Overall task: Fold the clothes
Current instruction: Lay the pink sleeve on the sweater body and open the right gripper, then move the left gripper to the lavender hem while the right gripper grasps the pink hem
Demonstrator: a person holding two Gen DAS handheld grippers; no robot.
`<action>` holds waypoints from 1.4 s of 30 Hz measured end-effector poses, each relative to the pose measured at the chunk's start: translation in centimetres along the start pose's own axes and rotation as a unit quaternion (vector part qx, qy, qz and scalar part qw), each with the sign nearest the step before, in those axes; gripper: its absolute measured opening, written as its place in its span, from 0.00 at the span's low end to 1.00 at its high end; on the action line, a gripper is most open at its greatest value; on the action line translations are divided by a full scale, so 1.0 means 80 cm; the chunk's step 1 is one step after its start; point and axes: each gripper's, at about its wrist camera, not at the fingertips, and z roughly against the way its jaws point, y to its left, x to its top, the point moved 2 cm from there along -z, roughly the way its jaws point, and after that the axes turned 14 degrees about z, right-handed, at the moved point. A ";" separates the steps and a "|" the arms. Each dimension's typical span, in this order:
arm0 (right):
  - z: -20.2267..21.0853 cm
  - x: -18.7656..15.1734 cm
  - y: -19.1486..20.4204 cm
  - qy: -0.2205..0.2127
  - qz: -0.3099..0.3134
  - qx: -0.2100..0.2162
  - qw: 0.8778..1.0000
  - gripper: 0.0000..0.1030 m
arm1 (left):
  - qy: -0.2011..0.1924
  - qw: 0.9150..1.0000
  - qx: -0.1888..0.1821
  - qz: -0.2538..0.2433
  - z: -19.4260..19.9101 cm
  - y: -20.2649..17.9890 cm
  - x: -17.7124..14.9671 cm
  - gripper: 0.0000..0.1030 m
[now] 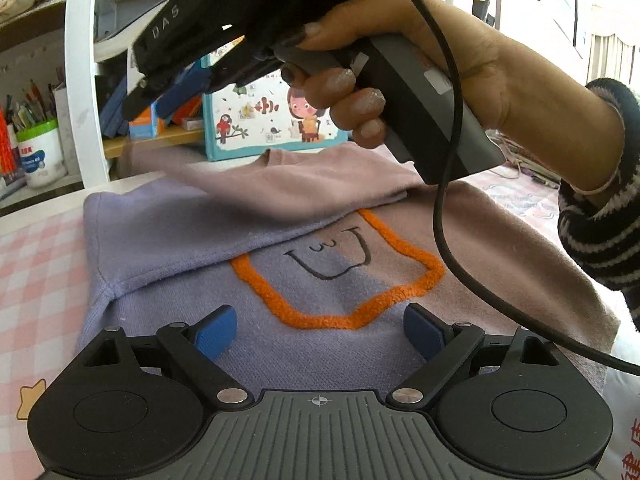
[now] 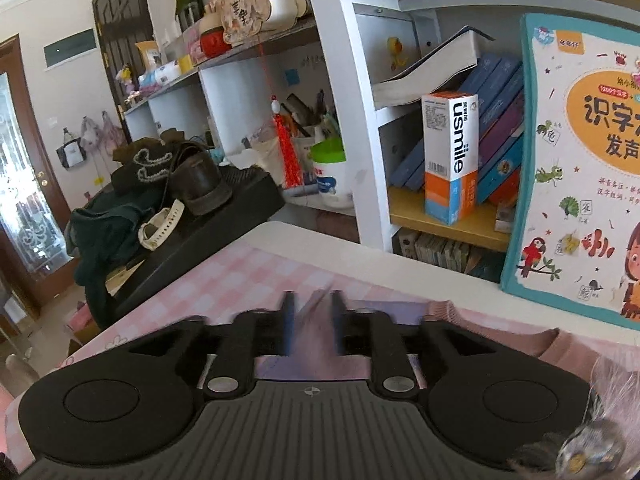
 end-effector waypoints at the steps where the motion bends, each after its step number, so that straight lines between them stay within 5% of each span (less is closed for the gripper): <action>1: 0.003 -0.001 -0.001 -0.001 0.001 -0.001 1.000 0.29 | 0.000 1.000 0.000 0.000 0.000 0.000 0.000 0.90; 10: 0.039 -0.019 -0.025 0.002 -0.002 -0.034 0.999 0.29 | 0.004 1.000 0.004 0.000 0.001 -0.001 0.002 0.90; 19: 0.123 -0.083 -0.039 0.025 -0.024 -0.076 0.997 0.30 | 0.002 1.000 0.010 0.001 0.002 -0.002 0.005 0.90; 28: 0.229 -0.163 -0.015 0.085 0.004 -0.114 0.990 0.37 | -0.024 0.997 0.075 -0.012 0.040 -0.005 -0.003 0.90; 42: 0.332 -0.250 0.004 0.125 -0.090 -0.098 0.983 0.48 | 0.003 0.986 0.122 0.116 0.130 0.023 -0.035 0.89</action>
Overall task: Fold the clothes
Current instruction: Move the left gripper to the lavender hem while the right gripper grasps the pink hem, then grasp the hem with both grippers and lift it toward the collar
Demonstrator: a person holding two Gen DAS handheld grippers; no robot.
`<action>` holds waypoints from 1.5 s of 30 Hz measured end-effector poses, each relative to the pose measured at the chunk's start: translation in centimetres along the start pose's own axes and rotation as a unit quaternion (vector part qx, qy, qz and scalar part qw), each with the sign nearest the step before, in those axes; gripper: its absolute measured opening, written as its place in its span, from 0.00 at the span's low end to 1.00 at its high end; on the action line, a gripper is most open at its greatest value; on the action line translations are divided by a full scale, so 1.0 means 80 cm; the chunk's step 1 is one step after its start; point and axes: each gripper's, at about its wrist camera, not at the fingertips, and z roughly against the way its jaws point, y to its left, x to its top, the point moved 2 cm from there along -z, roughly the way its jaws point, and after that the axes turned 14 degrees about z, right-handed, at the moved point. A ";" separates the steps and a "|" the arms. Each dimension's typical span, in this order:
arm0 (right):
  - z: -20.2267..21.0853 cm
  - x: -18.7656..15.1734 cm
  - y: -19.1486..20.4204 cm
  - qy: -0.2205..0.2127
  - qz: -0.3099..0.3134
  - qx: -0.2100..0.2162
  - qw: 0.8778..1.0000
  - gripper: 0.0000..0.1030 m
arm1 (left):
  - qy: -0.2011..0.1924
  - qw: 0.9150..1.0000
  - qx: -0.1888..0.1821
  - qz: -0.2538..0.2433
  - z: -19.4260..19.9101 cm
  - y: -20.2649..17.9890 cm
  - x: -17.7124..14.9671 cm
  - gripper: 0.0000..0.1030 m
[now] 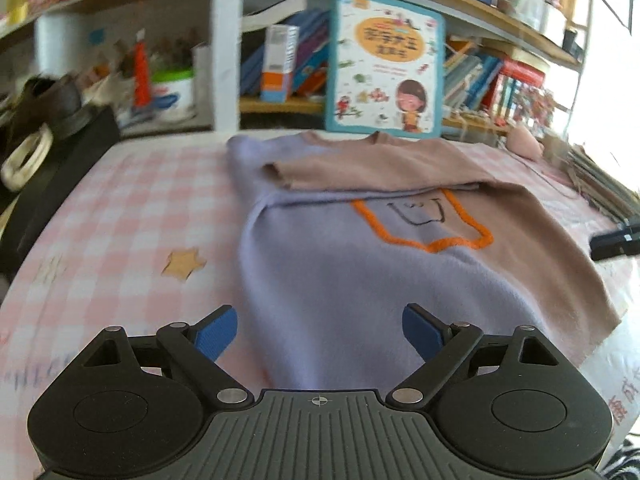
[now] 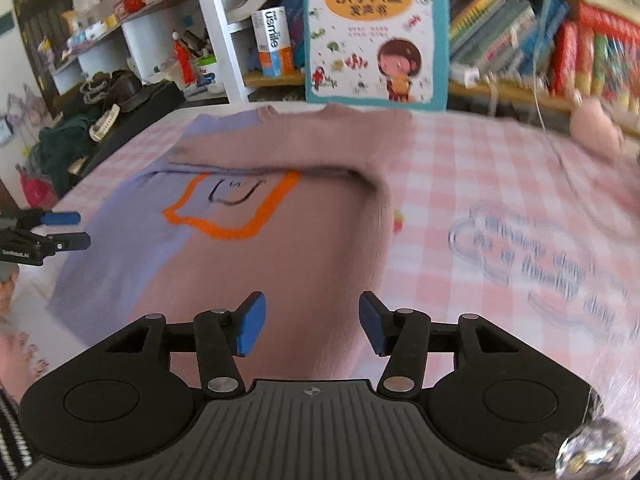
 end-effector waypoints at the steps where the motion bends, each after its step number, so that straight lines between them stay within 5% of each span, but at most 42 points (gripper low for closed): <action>1: 0.003 -0.007 -0.001 0.000 -0.011 0.004 1.000 0.48 | 0.002 1.000 0.002 0.009 0.004 0.003 -0.003 0.88; 12: 0.006 -0.048 0.000 0.006 -0.084 0.044 0.995 0.39 | 0.029 0.994 -0.008 0.102 0.017 0.033 -0.022 0.59; 20: 0.000 -0.046 0.001 0.001 -0.089 0.050 0.995 0.18 | 0.025 0.995 -0.015 0.099 0.006 0.017 -0.018 0.19; 26: 0.010 -0.033 0.007 -0.038 -0.097 0.076 0.992 0.14 | 0.005 0.995 -0.052 0.088 0.025 0.000 -0.009 0.19; 33: 0.001 -0.047 0.000 -0.009 -0.119 0.075 0.990 0.20 | 0.052 0.989 -0.048 0.129 0.026 0.029 -0.026 0.22; 39: -0.002 -0.052 0.003 -0.006 -0.129 0.091 0.987 0.21 | 0.056 0.983 -0.071 0.157 0.028 0.038 -0.033 0.33; 42: -0.003 -0.052 0.007 -0.006 -0.124 0.097 0.987 0.21 | 0.053 0.983 -0.081 0.154 0.025 0.038 -0.032 0.32; 45: -0.002 -0.056 0.008 -0.002 -0.122 0.094 0.988 0.12 | 0.053 0.983 -0.082 0.153 0.025 0.039 -0.033 0.20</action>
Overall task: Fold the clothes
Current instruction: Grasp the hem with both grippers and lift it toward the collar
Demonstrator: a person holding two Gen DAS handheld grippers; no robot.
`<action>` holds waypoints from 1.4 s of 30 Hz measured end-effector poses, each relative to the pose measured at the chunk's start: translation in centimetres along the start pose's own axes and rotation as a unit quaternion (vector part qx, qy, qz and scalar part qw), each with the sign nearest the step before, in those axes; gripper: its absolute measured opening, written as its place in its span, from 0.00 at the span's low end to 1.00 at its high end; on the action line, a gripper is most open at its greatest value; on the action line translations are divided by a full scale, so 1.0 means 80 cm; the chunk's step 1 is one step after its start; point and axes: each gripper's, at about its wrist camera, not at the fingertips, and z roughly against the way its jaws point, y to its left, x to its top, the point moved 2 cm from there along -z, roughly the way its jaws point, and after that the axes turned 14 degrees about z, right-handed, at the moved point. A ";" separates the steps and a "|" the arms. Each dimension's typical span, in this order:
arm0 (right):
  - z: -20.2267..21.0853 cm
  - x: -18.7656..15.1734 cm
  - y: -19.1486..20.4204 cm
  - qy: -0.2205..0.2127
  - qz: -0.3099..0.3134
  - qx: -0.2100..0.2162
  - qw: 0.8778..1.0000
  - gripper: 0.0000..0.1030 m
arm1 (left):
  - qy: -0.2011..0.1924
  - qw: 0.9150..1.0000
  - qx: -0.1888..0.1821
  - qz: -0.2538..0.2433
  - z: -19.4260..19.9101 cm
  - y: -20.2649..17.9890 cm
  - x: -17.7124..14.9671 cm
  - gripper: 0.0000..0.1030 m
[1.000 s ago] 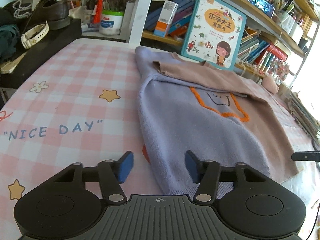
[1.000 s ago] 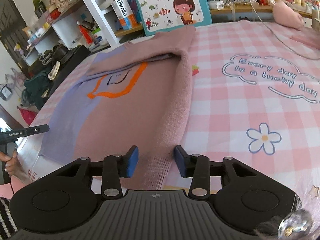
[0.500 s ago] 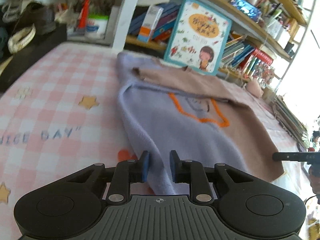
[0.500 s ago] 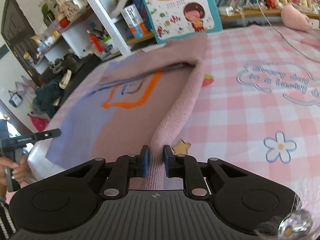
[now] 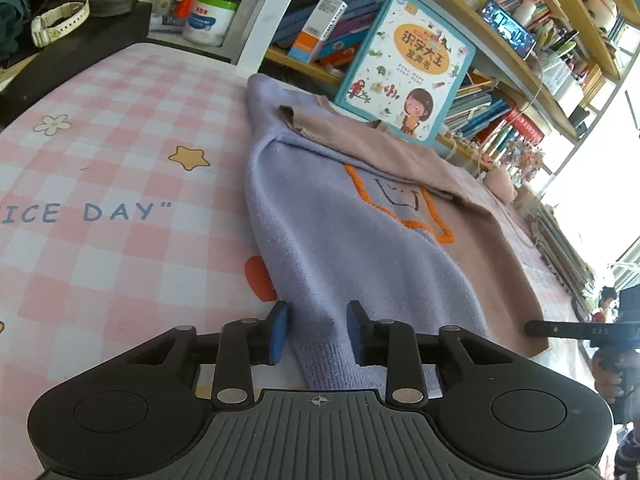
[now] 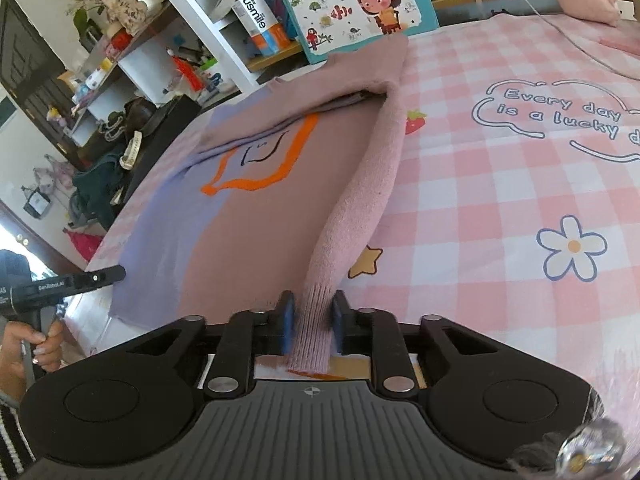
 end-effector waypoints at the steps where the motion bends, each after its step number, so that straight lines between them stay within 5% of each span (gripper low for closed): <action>1: 0.001 -0.002 0.000 0.000 0.000 0.000 1.000 0.11 | 0.001 1.000 0.001 -0.001 0.001 0.001 -0.001 0.15; 14: 0.042 -0.033 0.012 -0.002 -0.043 0.051 0.998 0.10 | 0.050 0.996 -0.069 0.029 0.031 0.011 -0.021 0.05; 19: 0.067 0.006 0.008 -0.099 -0.075 0.121 0.985 0.10 | -0.018 0.979 -0.182 0.086 0.047 0.005 0.013 0.03; 24: 0.078 0.073 0.003 -0.209 -0.044 0.124 0.969 0.10 | -0.102 0.959 -0.250 0.088 0.045 -0.020 0.064 0.03; 28: 0.065 0.127 -0.023 -0.264 -0.058 0.102 0.957 0.10 | -0.152 0.952 -0.253 0.086 0.029 -0.036 0.110 0.03; 31: 0.044 0.162 -0.050 -0.278 -0.087 0.097 0.952 0.10 | -0.167 0.954 -0.236 0.084 0.009 -0.042 0.142 0.03; 42: -0.055 0.222 -0.116 -0.234 -0.128 0.044 0.963 0.10 | -0.144 0.969 -0.166 0.114 -0.103 -0.012 0.207 0.03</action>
